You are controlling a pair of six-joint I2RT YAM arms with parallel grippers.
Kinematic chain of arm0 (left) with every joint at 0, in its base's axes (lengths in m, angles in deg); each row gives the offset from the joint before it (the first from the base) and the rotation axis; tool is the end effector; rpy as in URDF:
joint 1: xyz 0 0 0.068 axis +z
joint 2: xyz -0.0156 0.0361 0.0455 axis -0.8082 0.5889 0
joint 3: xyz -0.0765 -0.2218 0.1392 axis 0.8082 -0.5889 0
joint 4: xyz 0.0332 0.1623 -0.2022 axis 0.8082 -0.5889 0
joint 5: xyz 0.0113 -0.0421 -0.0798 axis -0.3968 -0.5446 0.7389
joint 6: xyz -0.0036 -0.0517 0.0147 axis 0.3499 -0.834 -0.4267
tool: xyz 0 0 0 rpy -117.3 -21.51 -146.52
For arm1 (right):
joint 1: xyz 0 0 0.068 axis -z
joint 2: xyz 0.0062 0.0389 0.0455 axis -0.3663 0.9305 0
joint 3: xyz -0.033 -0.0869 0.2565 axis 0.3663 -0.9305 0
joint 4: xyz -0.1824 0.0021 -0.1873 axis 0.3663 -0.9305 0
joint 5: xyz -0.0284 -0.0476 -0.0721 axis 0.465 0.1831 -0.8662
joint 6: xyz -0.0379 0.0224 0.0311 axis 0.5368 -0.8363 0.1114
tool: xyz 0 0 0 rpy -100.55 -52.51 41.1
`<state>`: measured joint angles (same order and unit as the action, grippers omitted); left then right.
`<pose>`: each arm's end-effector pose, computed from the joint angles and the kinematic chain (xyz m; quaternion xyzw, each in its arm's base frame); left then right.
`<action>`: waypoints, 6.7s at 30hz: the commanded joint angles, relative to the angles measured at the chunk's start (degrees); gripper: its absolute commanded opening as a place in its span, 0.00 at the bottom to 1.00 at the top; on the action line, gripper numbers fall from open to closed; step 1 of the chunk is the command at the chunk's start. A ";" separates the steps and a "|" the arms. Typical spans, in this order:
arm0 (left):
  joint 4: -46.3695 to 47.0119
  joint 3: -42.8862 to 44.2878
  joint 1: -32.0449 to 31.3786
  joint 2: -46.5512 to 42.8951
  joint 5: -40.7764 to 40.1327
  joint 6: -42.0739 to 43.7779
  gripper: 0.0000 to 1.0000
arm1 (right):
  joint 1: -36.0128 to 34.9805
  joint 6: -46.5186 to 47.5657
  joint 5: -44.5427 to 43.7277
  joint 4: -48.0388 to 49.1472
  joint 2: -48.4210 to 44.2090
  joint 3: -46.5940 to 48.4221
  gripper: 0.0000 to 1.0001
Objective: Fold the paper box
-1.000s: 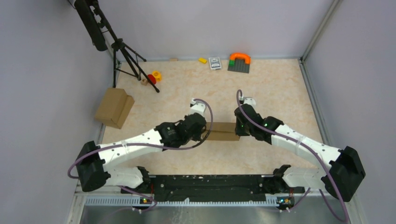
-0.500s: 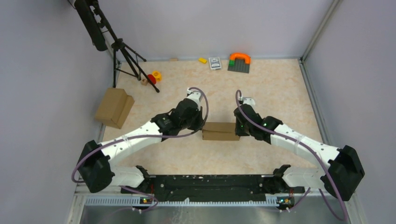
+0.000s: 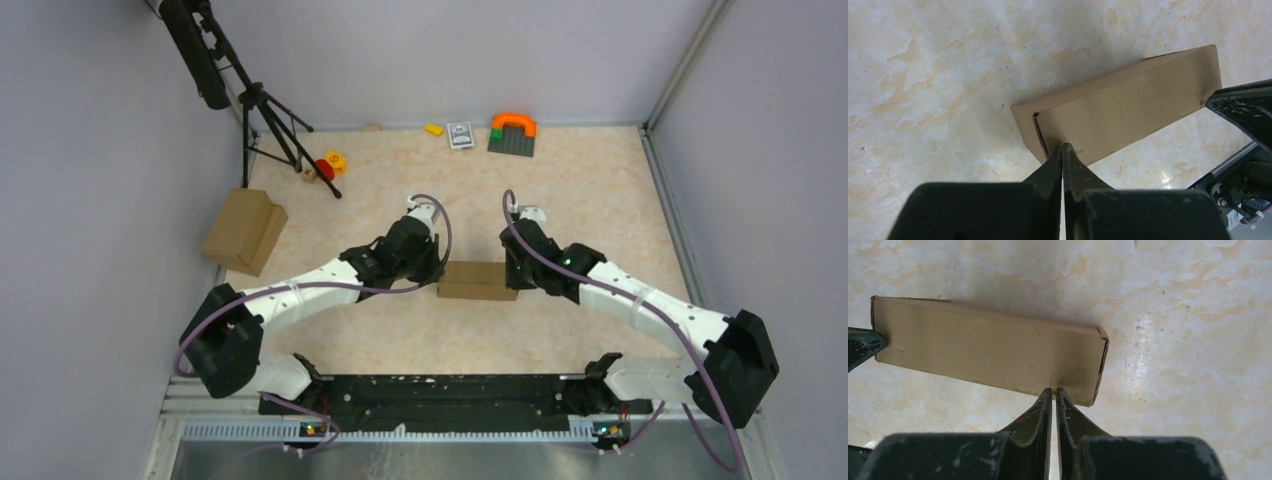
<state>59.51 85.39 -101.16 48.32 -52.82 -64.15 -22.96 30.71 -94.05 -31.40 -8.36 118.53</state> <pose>0.2043 -0.2191 0.2312 0.1030 0.9042 -0.2548 0.3269 0.1749 0.1571 0.2475 -0.0274 0.9427 0.0866 0.3209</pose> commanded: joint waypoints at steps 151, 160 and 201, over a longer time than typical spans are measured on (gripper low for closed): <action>-5.45 -20.16 -0.18 -28.20 10.22 -10.06 0.63 | 12.15 -14.92 22.75 3.00 -21.46 -19.47 0.72; -6.68 -20.08 -0.13 -32.01 5.31 -9.76 0.65 | 0.51 -26.44 29.64 23.56 -13.47 -26.78 0.79; 4.52 -22.75 6.25 -33.19 -39.14 10.19 0.98 | 32.18 16.76 6.76 43.30 -22.72 -26.63 0.89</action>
<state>54.92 67.31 -96.99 18.28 -86.28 -58.82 -0.01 46.06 -91.34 5.72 -29.83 93.96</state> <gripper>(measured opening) 0.984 0.891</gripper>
